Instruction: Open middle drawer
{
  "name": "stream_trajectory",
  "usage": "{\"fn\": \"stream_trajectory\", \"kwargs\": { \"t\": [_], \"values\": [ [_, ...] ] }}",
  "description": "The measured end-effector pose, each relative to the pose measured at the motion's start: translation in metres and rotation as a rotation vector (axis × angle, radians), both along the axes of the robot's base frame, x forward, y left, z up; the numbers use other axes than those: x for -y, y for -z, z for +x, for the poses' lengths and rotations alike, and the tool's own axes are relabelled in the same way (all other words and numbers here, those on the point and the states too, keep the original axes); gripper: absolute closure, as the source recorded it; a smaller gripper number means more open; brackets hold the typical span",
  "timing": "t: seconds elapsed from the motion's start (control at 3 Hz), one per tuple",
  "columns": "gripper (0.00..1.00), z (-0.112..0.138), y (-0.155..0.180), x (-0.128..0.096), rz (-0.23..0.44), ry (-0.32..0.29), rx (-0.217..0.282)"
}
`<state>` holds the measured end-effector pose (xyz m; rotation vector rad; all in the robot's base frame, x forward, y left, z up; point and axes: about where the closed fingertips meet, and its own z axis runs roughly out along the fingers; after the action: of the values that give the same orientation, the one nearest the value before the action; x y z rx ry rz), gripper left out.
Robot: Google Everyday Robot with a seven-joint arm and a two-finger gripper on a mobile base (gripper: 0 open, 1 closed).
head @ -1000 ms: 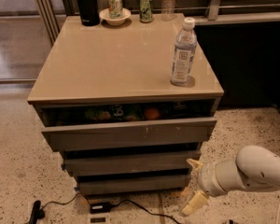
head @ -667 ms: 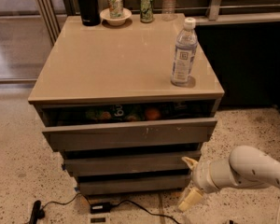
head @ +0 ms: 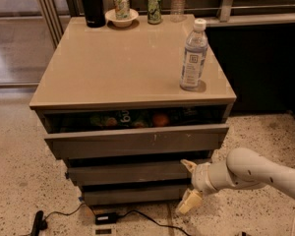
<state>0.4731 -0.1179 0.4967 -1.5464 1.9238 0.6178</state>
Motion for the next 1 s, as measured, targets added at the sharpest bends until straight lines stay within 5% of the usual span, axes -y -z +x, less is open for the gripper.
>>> {"fn": "stream_trajectory", "kwargs": {
  "t": [1.0],
  "values": [
    [0.0,0.022,0.027,-0.018,0.017,-0.011,0.077]
  ]
}}
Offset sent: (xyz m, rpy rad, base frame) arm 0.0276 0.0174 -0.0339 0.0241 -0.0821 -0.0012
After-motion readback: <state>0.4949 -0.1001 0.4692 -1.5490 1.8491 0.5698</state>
